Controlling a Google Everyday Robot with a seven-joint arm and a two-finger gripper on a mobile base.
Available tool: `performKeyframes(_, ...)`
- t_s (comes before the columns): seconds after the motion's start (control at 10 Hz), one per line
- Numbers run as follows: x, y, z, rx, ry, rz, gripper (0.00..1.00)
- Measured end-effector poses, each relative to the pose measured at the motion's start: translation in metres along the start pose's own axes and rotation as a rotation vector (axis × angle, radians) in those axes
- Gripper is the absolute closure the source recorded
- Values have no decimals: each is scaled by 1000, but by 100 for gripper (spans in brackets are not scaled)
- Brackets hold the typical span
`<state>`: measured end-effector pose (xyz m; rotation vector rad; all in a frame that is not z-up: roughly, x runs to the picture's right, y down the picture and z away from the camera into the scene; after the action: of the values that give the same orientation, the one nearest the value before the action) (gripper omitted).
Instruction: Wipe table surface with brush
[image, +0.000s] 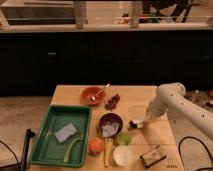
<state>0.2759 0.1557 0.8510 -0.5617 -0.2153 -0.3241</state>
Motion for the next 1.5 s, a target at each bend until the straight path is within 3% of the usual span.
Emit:
performKeyframes(0.3, 4, -5, 4, -5, 43, 16, 100)
performKeyframes(0.9, 16, -5, 22, -47, 64, 47, 100)
performKeyframes(1.3, 49, -2, 8, -39, 103, 104, 100)
performKeyframes(1.5, 54, -13, 3, -30, 115, 110, 100)
